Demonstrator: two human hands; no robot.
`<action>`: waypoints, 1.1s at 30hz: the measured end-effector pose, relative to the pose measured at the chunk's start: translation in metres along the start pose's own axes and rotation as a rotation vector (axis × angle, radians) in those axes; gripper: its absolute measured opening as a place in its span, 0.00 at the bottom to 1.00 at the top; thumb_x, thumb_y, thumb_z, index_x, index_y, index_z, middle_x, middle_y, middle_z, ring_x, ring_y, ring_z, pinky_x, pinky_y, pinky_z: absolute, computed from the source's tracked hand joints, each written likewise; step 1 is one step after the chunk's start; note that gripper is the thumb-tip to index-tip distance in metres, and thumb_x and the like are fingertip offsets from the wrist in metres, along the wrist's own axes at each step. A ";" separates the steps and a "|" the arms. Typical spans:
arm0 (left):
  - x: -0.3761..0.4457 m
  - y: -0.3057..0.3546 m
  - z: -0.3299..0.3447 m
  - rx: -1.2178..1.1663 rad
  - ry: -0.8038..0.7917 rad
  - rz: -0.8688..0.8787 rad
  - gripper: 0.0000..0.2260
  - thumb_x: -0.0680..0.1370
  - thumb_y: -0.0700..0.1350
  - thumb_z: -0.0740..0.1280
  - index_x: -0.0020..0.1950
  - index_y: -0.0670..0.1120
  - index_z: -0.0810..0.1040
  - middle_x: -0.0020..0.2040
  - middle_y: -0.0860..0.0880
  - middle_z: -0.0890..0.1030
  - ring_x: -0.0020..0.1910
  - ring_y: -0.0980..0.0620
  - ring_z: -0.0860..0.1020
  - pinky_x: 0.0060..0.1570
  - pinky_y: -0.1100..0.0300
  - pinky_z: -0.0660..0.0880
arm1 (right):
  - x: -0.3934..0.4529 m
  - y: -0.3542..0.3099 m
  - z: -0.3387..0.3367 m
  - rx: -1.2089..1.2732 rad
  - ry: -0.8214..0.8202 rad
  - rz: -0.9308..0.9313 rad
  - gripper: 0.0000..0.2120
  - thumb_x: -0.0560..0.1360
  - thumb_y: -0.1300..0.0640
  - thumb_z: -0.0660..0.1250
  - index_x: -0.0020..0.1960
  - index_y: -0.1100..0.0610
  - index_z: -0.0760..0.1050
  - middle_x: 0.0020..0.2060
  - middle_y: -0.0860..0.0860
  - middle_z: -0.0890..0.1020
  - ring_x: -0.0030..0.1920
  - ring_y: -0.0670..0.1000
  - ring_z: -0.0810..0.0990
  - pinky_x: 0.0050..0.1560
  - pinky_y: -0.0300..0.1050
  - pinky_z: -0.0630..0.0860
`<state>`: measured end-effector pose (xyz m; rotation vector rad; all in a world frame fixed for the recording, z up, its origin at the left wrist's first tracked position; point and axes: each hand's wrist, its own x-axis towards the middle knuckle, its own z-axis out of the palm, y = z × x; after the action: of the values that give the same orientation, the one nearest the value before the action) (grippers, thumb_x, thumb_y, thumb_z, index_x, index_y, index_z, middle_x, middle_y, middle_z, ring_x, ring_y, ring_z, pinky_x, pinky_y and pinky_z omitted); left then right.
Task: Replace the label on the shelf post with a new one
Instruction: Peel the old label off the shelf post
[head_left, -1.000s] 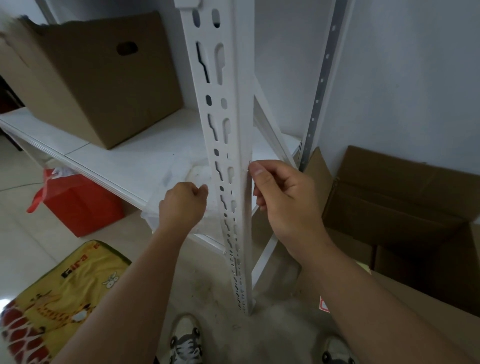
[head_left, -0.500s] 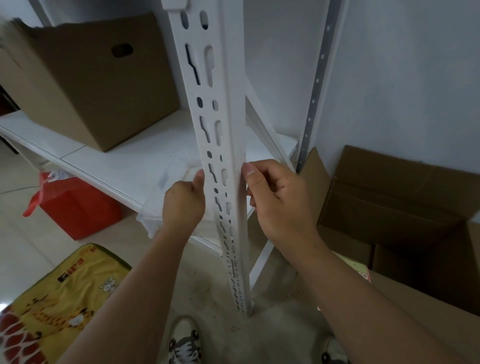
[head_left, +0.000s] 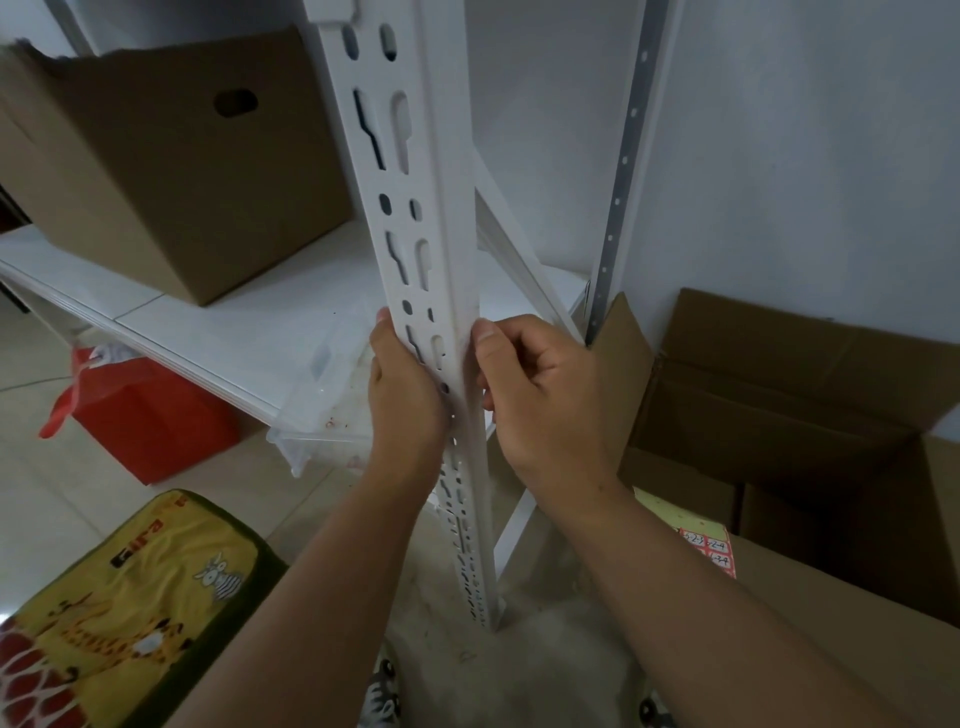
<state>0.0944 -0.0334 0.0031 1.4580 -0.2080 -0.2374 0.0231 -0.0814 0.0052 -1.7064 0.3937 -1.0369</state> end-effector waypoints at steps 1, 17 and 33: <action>-0.002 0.002 0.000 -0.008 -0.002 -0.008 0.23 0.84 0.54 0.47 0.39 0.53 0.77 0.28 0.59 0.80 0.28 0.65 0.78 0.31 0.69 0.73 | 0.000 0.000 0.001 -0.003 0.011 -0.004 0.12 0.79 0.56 0.64 0.39 0.58 0.78 0.30 0.50 0.79 0.34 0.51 0.78 0.36 0.51 0.78; 0.002 -0.001 -0.002 0.019 0.036 0.008 0.21 0.84 0.51 0.47 0.38 0.50 0.74 0.30 0.54 0.78 0.26 0.65 0.75 0.34 0.67 0.73 | 0.002 0.008 0.001 0.053 0.011 0.031 0.12 0.79 0.56 0.64 0.38 0.59 0.78 0.31 0.53 0.79 0.34 0.56 0.78 0.35 0.56 0.77; 0.002 -0.004 -0.002 0.017 0.048 0.033 0.20 0.83 0.49 0.47 0.35 0.48 0.69 0.26 0.55 0.73 0.25 0.63 0.72 0.30 0.68 0.72 | 0.003 0.004 0.003 0.005 0.059 -0.019 0.11 0.76 0.57 0.64 0.36 0.59 0.78 0.29 0.51 0.79 0.32 0.53 0.78 0.34 0.55 0.77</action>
<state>0.0967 -0.0326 -0.0015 1.4745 -0.1954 -0.1733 0.0280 -0.0827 0.0026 -1.6814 0.4127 -1.1031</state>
